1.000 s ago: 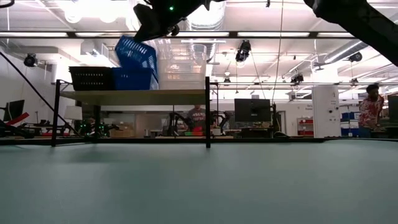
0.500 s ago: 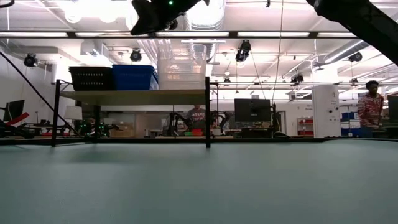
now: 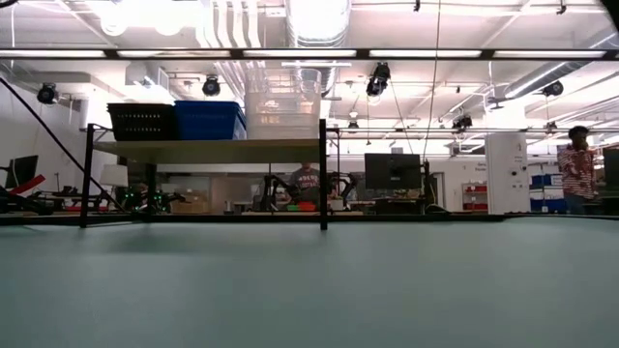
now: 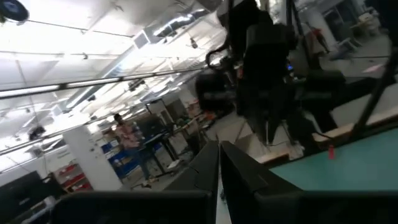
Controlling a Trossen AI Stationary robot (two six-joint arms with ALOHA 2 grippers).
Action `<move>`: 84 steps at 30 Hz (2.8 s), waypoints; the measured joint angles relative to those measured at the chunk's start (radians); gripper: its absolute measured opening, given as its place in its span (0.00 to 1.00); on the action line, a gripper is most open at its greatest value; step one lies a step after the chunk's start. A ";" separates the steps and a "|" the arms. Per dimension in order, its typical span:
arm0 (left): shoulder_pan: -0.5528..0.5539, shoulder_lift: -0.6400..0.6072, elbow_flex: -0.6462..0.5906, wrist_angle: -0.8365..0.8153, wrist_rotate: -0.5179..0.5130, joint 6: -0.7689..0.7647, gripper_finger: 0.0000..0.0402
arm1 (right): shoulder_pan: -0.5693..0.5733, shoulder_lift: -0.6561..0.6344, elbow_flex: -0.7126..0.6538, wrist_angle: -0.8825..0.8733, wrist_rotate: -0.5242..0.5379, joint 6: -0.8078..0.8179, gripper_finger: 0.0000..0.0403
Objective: Stack baskets on shelf by color
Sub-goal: Return to Home Position
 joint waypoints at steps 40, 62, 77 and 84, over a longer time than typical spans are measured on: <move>0.001 -0.178 -0.046 -0.494 -0.489 -0.597 0.00 | -0.021 -0.859 -1.659 1.216 -0.077 0.096 0.03; 0.000 -0.099 -0.222 -0.364 -0.150 -0.938 0.00 | -0.059 -1.260 -2.039 1.313 -0.062 0.149 0.03; 0.001 -0.125 -0.397 -0.291 -0.143 -1.034 0.00 | -0.059 -1.378 -2.040 1.208 -0.069 0.009 0.03; 0.002 -0.139 -0.397 -0.294 -0.145 -0.960 0.00 | -0.059 -1.375 -2.040 1.205 0.027 -0.019 0.03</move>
